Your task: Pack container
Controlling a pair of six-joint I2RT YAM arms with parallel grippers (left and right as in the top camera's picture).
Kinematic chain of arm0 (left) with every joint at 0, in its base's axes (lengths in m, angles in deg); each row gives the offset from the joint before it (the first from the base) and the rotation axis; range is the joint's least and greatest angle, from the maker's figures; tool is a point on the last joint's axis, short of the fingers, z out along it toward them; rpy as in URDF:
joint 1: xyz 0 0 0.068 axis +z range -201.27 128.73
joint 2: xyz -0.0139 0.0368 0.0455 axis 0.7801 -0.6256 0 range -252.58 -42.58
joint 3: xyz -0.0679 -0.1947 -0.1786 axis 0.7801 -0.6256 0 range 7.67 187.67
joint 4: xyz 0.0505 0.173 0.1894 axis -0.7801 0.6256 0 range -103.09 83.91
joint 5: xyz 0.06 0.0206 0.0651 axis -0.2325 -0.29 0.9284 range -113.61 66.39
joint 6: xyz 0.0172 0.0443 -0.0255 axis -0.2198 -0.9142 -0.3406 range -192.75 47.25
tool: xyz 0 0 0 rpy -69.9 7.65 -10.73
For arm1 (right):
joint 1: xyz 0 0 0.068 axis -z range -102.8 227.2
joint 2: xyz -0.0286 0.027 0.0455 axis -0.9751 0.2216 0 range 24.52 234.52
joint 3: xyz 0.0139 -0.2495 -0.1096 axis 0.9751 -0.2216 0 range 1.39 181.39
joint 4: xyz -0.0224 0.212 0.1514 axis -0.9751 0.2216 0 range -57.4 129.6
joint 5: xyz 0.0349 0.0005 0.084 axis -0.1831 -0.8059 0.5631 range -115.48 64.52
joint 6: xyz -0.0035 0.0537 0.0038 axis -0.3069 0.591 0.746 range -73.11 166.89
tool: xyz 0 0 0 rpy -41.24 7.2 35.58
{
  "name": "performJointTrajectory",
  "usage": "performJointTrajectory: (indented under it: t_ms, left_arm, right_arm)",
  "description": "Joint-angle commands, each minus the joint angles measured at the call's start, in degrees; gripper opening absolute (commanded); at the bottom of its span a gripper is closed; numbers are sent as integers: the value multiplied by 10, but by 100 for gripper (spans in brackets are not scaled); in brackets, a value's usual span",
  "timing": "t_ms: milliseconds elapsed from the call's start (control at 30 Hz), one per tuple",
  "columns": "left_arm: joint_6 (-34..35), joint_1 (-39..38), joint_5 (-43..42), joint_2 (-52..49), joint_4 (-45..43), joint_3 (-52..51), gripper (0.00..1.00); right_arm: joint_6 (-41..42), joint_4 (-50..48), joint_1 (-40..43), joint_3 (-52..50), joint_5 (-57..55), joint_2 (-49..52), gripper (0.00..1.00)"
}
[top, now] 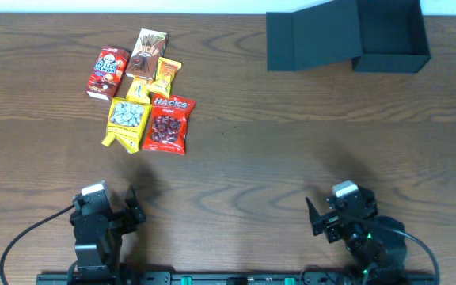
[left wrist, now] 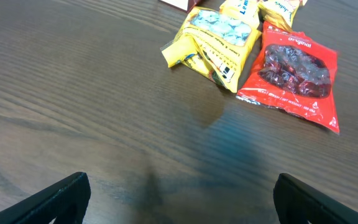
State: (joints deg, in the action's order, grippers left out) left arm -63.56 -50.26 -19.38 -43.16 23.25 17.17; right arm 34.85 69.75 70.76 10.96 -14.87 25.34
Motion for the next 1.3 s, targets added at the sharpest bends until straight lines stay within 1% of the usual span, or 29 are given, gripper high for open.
performJointTrajectory:
  t_ms: [0,67,133,233,300,333,400,433,467,567,600,633,700,800,833,933,1000,1100,1167,1200,1267]
  left_arm:
    - [7,0,-3,4,0,-6,95]
    - [7,0,-3,4,0,-6,95]
    - [7,0,-3,4,0,-6,95]
    - [7,0,-3,4,0,-6,95]
    - [7,0,-3,4,0,-6,95]
    - [7,0,-3,4,0,-6,95]
    - [7,0,-3,4,0,-6,95]
    - [7,0,-3,4,0,-6,95]
    - [7,0,-3,4,0,-6,95]
    - [7,0,-3,4,0,-6,95]
    - [7,0,-3,4,0,-6,95]
    - [7,0,-3,4,0,-6,95]
    - [7,0,-3,4,0,-6,95]
    - [7,0,-3,4,0,-6,95]
    - [7,0,-3,4,0,-6,95]
    - [7,0,-3,4,0,-6,95]
    - [7,0,-3,4,0,-6,95]
    - [7,0,-3,4,0,-6,95]
    - [7,0,-3,4,0,-6,95]
    - [7,0,-3,4,0,-6,95]
    - [7,0,-3,4,0,-6,95]
  right_arm:
    - [114,-20,6,-3,39,-5,99]
    - [212,-52,6,-3,61,-5,99]
    - [372,-90,6,-3,83,-5,99]
    - [572,-87,6,-3,94,-5,99]
    - [632,-79,6,-4,87,-5,99]
    - [678,-87,6,-4,47,-5,99]
    - [724,-99,6,-4,-12,-5,99]
    - [723,-113,6,-4,-34,-5,99]
    - [703,-141,7,-4,-60,-4,99]
    - [611,-237,14,-4,-79,15,99]
    - [598,-258,18,-3,-83,28,99]
    - [586,-293,30,-1,-88,62,99]
    - [553,-329,54,16,-88,135,99]
    - [487,-336,89,72,-81,254,99]
    - [449,-335,105,105,-64,309,99]
    - [365,-322,139,204,-13,443,99]
    - [320,-298,154,276,-1,523,99]
    - [219,-231,167,418,-1,659,99]
    - [159,-174,167,515,-3,739,96]
    - [145,-145,167,561,-10,775,99]
    - [122,-82,167,662,-40,854,99]
